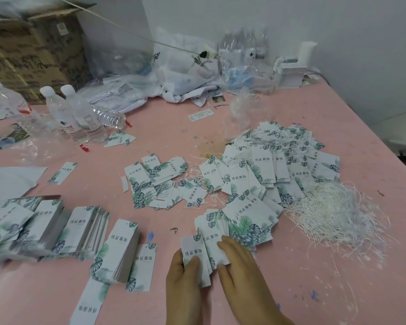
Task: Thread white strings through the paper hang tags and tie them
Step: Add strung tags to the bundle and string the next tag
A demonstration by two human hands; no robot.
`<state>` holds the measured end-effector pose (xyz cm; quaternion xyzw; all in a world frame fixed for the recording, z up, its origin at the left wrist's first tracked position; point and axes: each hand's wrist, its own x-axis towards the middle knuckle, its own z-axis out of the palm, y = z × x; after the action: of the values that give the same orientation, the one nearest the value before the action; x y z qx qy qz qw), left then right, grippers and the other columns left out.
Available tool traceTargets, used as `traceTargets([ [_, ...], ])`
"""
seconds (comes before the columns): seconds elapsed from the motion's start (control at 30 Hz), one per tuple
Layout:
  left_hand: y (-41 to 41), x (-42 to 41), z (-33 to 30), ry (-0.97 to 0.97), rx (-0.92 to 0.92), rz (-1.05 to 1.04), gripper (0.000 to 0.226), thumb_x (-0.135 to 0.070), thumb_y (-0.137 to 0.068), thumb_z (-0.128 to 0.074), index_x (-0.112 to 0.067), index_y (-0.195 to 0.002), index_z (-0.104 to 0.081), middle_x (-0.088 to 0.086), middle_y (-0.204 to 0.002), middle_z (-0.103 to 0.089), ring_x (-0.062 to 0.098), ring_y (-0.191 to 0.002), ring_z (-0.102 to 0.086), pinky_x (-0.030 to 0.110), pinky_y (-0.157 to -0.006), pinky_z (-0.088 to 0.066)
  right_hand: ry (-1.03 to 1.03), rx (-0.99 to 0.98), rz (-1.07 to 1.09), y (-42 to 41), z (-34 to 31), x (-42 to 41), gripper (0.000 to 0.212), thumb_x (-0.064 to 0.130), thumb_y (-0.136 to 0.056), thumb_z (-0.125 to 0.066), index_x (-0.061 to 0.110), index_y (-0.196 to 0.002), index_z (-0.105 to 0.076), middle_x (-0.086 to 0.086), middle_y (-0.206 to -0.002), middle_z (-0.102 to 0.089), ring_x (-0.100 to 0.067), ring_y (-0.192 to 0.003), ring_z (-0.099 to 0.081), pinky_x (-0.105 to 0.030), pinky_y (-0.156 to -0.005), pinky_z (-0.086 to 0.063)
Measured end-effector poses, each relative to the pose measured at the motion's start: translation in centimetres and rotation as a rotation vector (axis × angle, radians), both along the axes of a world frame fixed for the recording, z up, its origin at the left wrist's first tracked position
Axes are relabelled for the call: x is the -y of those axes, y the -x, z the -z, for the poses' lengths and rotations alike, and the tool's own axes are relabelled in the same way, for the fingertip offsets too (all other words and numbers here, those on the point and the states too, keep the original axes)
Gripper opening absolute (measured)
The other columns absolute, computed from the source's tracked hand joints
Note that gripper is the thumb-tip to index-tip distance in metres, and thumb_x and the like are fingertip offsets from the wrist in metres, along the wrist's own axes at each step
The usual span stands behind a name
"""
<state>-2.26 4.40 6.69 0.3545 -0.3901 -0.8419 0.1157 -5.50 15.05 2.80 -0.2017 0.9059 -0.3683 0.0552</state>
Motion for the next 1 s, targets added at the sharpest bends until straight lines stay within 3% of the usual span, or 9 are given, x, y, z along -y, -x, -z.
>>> traceTargets([
  [0.13, -0.2, -0.3, 1.4, 0.023, 0.008, 0.046, 0.039, 0.009, -0.096, -0.039, -0.013, -0.103, -0.071, 0.023, -0.098, -0.073, 0.035, -0.081, -0.073, 0.044, -0.067, -0.059, 0.061, 0.108, 0.065, 0.2, -0.4, 0.3, 0.049, 0.024, -0.095, -0.055, 0.027, -0.142, -0.039, 0.024, -0.137, -0.034, -0.001, -0.13, -0.033, -0.02, -0.107, -0.032],
  [0.23, 0.0, -0.3, 2.0, 0.07, 0.011, 0.095, 0.045, 0.006, -0.097, -0.04, -0.021, -0.098, -0.075, 0.021, -0.099, -0.074, 0.04, -0.089, -0.072, 0.052, -0.078, -0.058, 0.184, 0.214, 0.108, 0.2, -0.5, 0.5, 0.049, 0.023, -0.091, -0.06, 0.051, -0.126, -0.039, 0.025, -0.129, -0.046, 0.008, -0.12, -0.043, -0.012, -0.096, -0.039],
  [0.37, 0.1, -0.2, 2.5, 0.091, -0.005, 0.136, 0.044, 0.004, -0.095, -0.04, -0.02, -0.103, -0.076, 0.021, -0.101, -0.074, 0.04, -0.091, -0.072, 0.05, -0.075, -0.058, 0.285, 0.341, 0.2, 0.5, -0.6, 0.7, 0.054, 0.03, -0.078, -0.067, 0.067, -0.11, -0.044, 0.027, -0.107, -0.06, 0.008, -0.096, -0.058, -0.01, -0.08, -0.046],
  [0.5, 0.0, -0.1, 3.1, 0.102, 0.004, 0.134, 0.043, 0.004, -0.095, -0.041, -0.02, -0.103, -0.076, 0.023, -0.101, -0.074, 0.042, -0.089, -0.072, 0.053, -0.078, -0.056, 0.303, 0.369, 0.248, 0.9, -0.2, 1.0, 0.059, 0.019, -0.079, -0.071, 0.053, -0.119, -0.046, 0.019, -0.104, -0.061, 0.0, -0.09, -0.06, -0.027, -0.084, -0.053],
  [0.67, -0.1, 0.2, 3.8, 0.149, 0.045, 0.109, 0.039, 0.005, -0.095, -0.044, -0.018, -0.104, -0.075, 0.023, -0.102, -0.074, 0.046, -0.096, -0.069, 0.065, -0.091, -0.051, 0.288, 0.311, 0.296, 1.0, -0.5, 1.0, 0.06, 0.024, -0.074, -0.066, 0.068, -0.106, -0.041, 0.018, -0.095, -0.061, -0.006, -0.078, -0.06, -0.028, -0.075, -0.054],
  [0.8, -0.2, 0.4, 3.9, 0.21, 0.057, 0.125, 0.038, 0.007, -0.094, -0.046, -0.014, -0.111, -0.073, 0.017, -0.101, -0.076, 0.038, -0.093, -0.072, 0.051, -0.084, -0.056, 0.315, 0.382, 0.272, 1.5, -0.9, 0.9, 0.041, 0.026, -0.073, -0.065, 0.046, -0.108, -0.056, 0.007, -0.086, -0.068, -0.011, -0.074, -0.064, -0.04, -0.075, -0.057],
  [0.93, -0.3, 0.4, 3.1, 0.226, 0.046, 0.111, 0.04, 0.009, -0.093, -0.047, -0.015, -0.116, -0.07, 0.015, -0.101, -0.076, 0.036, -0.093, -0.072, 0.046, -0.082, -0.057, 0.353, 0.396, 0.234, 1.8, -1.2, 0.7, 0.039, 0.017, -0.074, -0.068, 0.046, -0.099, -0.06, 0.007, -0.084, -0.07, -0.012, -0.072, -0.064, -0.034, -0.072, -0.058],
  [1.0, -0.3, 0.3, 2.5, 0.228, 0.019, 0.115, 0.041, 0.01, -0.092, -0.047, -0.015, -0.113, -0.072, 0.015, -0.1, -0.076, 0.035, -0.091, -0.073, 0.043, -0.08, -0.056, 0.358, 0.435, 0.21, 1.9, -1.1, 0.8, 0.033, 0.012, -0.074, -0.068, 0.036, -0.096, -0.065, 0.006, -0.083, -0.073, -0.013, -0.072, -0.067, -0.034, -0.072, -0.058],
])
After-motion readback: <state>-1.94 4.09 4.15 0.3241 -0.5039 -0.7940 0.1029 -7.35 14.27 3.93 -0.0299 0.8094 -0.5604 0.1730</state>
